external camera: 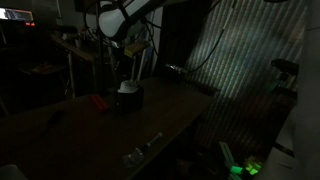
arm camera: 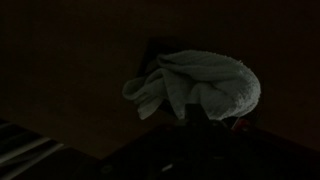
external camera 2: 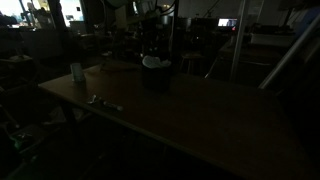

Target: Pick up the white towel from the table and put it in the small black basket.

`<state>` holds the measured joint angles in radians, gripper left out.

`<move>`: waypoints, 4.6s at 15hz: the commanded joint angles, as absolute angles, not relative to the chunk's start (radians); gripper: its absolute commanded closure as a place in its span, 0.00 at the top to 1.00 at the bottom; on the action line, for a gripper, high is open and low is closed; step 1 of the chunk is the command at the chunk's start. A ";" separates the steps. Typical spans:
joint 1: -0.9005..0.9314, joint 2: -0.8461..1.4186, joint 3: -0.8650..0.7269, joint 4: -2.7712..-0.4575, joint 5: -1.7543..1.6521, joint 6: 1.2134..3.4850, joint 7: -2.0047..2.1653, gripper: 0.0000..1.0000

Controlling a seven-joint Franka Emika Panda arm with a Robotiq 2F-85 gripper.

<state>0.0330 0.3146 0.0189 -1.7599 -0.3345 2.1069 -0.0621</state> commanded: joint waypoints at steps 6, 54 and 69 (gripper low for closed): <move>0.043 0.380 0.010 -1.753 -0.297 2.126 -0.027 0.00; 0.039 0.267 0.091 -1.866 0.056 2.111 -0.208 0.00; 0.027 0.357 0.082 -1.838 0.040 2.184 -0.222 0.00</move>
<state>0.0313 0.3385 0.0849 -1.8626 0.0461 2.1620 -0.2034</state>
